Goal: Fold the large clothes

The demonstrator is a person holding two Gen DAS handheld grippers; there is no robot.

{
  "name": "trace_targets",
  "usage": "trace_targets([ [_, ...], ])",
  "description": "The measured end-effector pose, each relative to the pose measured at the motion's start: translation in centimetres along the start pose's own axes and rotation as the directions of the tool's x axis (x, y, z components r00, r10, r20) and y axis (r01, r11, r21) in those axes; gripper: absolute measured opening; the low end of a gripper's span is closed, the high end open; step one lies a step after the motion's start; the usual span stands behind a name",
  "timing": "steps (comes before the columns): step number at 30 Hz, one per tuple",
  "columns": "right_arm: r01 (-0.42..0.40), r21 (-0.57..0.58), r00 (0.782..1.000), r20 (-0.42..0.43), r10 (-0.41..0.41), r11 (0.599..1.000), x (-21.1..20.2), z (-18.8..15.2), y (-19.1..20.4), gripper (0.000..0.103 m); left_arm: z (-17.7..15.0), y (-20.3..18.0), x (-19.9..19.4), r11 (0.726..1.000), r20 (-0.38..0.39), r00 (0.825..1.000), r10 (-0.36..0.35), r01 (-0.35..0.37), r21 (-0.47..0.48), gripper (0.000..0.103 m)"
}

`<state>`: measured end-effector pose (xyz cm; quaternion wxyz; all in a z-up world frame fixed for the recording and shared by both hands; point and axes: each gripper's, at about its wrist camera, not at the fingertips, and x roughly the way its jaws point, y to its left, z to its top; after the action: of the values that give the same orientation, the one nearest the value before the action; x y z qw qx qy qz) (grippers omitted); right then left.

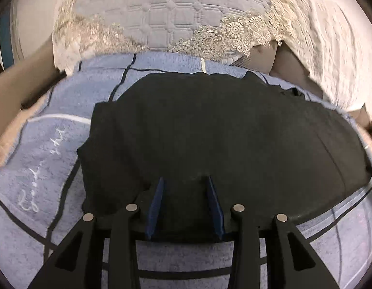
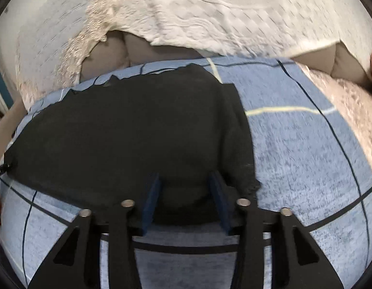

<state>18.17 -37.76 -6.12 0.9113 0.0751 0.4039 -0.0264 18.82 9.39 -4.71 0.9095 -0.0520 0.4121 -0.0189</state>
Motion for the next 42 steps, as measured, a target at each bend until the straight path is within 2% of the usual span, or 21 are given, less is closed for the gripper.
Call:
trace_targets([
  [3, 0.029, -0.038, 1.000, 0.006, -0.028, 0.999, -0.8, 0.4, 1.2, 0.037, 0.4, -0.7, -0.8, 0.999, 0.012, 0.999, 0.031, -0.032, 0.025, 0.039],
  [5, 0.007, -0.051, 0.999, 0.043, -0.005, 0.999, -1.8, 0.9, 1.7, 0.037, 0.5, -1.0, -2.0, 0.998, 0.059, 0.997, 0.045, -0.048, 0.046, 0.039],
  [8, 0.035, -0.009, 0.998, 0.053, -0.035, 0.999, -1.2, 1.1, 0.2, 0.037, 0.6, 0.6, -1.8, 0.994, 0.077, 0.992, 0.104, -0.106, 0.017, 0.039],
  [11, 0.014, 0.033, 1.000, 0.001, -0.014, 0.999, 1.0, 0.6, -1.3, 0.031, 0.3, 3.0, -0.4, 0.996, 0.031, 0.998, 0.055, -0.053, -0.073, 0.039],
  [13, 0.027, 0.025, 1.000, 0.006, -0.027, 0.999, 0.8, 0.7, -1.0, 0.031, 0.5, 2.8, -0.7, 0.996, 0.038, 0.998, 0.056, -0.053, -0.068, 0.039],
  [16, 0.016, 0.048, 1.000, 0.018, -0.017, 0.999, -0.6, 0.8, -0.5, 0.036, 0.3, 2.2, -2.1, 0.996, 0.047, 0.997, 0.064, -0.061, -0.058, 0.039],
  [19, -0.038, 0.117, 0.999, 0.035, 0.034, 0.992, -2.8, -0.2, -0.5, 0.053, -1.0, 2.6, -4.0, 0.994, 0.046, 0.998, 0.047, -0.043, -0.100, 0.040],
  [22, -0.097, 0.231, 0.995, 0.033, 0.092, 0.968, -3.9, -2.5, -1.3, 0.060, -3.5, 3.8, -5.1, 0.976, 0.023, 1.000, -0.013, 0.018, -0.217, 0.050],
  [24, -0.148, 0.334, 0.987, -0.017, 0.163, 0.931, -3.1, -4.6, -2.4, 0.062, -5.4, 4.6, -4.6, 0.960, -0.015, 0.999, -0.047, 0.041, -0.277, 0.051],
  [25, -0.174, 0.367, 0.981, -0.011, 0.192, 0.914, -2.8, -5.4, -2.9, 0.062, -5.9, 4.8, -4.6, 0.958, -0.002, 0.998, -0.057, 0.054, -0.282, 0.050],
  [26, -0.207, 0.378, 0.977, 0.034, 0.209, 0.903, -3.1, -5.7, -3.2, 0.062, -6.0, 4.9, -4.7, 0.958, 0.009, 0.998, -0.059, 0.059, -0.281, 0.051],
  [27, -0.217, 0.393, 0.975, 0.039, 0.219, 0.894, -3.2, -5.6, -3.4, 0.062, -5.8, 4.9, -4.7, 0.955, 0.008, 0.998, -0.059, 0.059, -0.291, 0.051],
  [29, -0.234, 0.438, 0.970, 0.047, 0.238, 0.868, -2.9, -5.0, -3.9, 0.062, -5.0, 5.1, -4.5, 0.945, 0.016, 0.997, -0.069, 0.071, -0.321, 0.060],
  [33, -0.249, 0.526, 0.966, 0.077, 0.245, 0.813, -1.4, -3.4, -5.5, 0.062, -3.1, 5.9, -2.9, 0.930, 0.030, 0.999, -0.032, 0.041, -0.365, 0.061],
  [34, -0.251, 0.543, 0.966, 0.089, 0.242, 0.801, -1.2, -3.0, -5.7, 0.063, -2.8, 6.1, -2.5, 0.926, 0.031, 0.999, -0.030, 0.039, -0.376, 0.064],
  [36, -0.250, 0.561, 0.967, 0.097, 0.237, 0.789, -0.7, -2.5, -6.0, 0.063, -2.3, 6.6, -1.5, 0.916, 0.030, 0.999, -0.041, 0.050, -0.398, 0.067],
  [42, -0.227, 0.540, 0.973, 0.086, 0.215, 0.811, 0.6, -1.3, -5.9, 0.065, -0.7, 6.0, 0.1, 0.944, 0.016, 1.000, -0.020, 0.024, -0.328, 0.072],
])
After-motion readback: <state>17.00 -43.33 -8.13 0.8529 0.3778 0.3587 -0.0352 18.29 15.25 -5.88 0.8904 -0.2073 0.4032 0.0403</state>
